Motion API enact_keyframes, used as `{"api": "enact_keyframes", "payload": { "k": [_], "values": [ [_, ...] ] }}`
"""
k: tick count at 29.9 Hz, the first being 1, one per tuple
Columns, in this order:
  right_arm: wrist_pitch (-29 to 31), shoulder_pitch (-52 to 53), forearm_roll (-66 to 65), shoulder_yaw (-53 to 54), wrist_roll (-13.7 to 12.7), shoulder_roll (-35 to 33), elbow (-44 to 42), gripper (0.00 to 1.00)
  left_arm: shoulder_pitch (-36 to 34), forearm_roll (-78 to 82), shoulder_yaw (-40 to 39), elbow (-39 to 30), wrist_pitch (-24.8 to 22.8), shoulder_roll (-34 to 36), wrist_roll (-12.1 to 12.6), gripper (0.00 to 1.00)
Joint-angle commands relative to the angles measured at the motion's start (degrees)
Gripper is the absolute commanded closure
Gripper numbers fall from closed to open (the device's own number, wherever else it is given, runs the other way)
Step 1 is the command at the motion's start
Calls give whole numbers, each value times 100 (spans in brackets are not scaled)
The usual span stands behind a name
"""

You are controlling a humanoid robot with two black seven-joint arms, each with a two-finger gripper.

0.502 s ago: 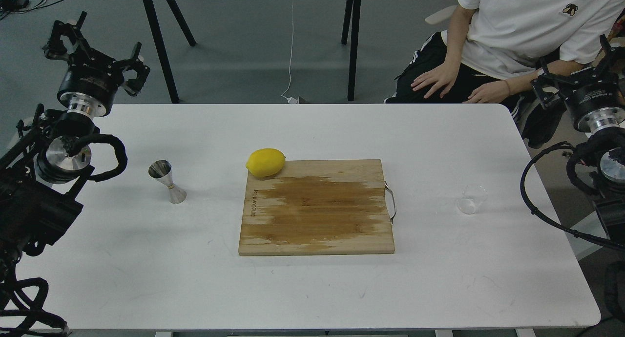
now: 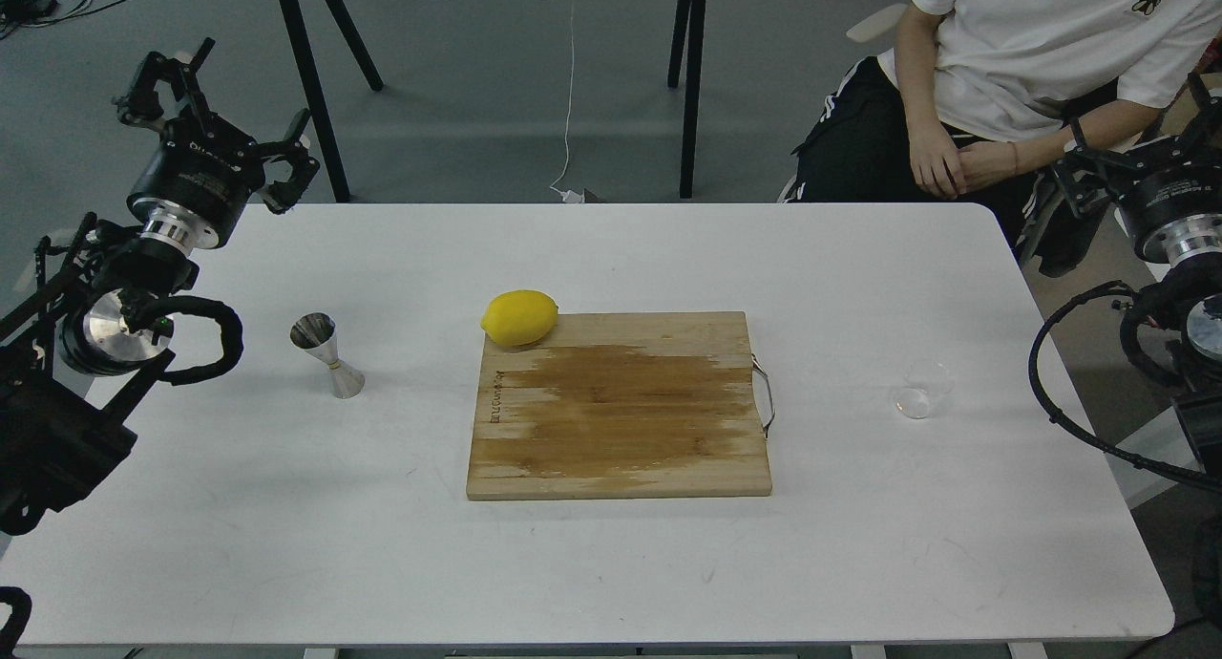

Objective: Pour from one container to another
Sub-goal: 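Move the left gripper down toward the metal jigger on the table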

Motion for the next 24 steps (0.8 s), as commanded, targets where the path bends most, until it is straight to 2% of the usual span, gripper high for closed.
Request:
{"api": "enact_keyframes", "payload": {
  "k": [1,5,9,13,17,22,24],
  "values": [
    [0,-42,1,0,0,-18,6,0,150,348,289,-871,67,762,-39,0],
    [0,-59,10,0,0,-27,6,0,589,1340,333,-1969,356,1430,-39,0],
    [0,-121,19,0,0,-36,23,0,1055,2710,377,-2937,1015,2134,-39,0],
    [0,-173,27,0,0,-106,32,0,1512,4011,404,-3237,1332,2434,-91,4],
    [0,-314,45,9,0,-159,41,0,2144,5417,465,-3544,2016,2408,-372,8],
    [0,-429,45,61,0,-194,32,0,2647,7518,991,-3660,2895,2162,-312,8],
    [0,-429,45,123,0,-238,23,0,2673,8151,1202,-3537,3299,2030,-163,9]
  ]
}}
